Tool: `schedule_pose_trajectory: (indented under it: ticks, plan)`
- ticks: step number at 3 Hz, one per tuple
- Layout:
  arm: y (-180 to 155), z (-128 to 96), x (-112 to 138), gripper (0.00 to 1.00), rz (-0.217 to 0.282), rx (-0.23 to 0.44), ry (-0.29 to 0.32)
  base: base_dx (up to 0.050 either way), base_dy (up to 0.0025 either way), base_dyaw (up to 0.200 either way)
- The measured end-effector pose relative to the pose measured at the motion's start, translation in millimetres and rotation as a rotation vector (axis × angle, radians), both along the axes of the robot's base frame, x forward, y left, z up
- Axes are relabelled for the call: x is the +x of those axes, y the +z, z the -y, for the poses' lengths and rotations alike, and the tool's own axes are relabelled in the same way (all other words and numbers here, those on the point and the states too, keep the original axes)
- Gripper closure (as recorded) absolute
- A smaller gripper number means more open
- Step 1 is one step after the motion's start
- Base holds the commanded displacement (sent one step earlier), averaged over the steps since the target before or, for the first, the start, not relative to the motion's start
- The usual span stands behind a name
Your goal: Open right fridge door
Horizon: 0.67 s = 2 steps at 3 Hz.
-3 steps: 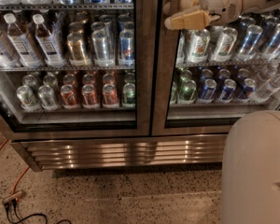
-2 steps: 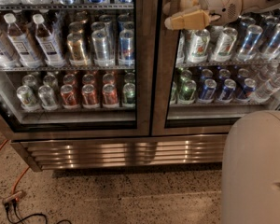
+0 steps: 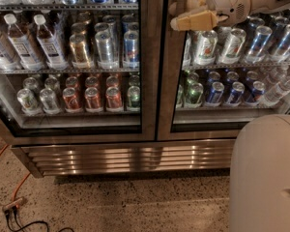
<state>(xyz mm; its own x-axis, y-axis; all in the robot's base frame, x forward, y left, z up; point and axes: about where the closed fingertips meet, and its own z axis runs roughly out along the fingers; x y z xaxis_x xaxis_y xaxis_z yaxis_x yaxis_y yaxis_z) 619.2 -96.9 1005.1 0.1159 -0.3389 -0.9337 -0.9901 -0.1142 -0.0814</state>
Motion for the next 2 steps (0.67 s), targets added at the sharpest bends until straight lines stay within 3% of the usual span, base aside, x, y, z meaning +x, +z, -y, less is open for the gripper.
schedule_pose_trajectory:
  ticks: [2]
  plan:
    - [0.0,3.4,8.1,1.00,0.000,0.000,0.000,0.000,0.00000,0.000]
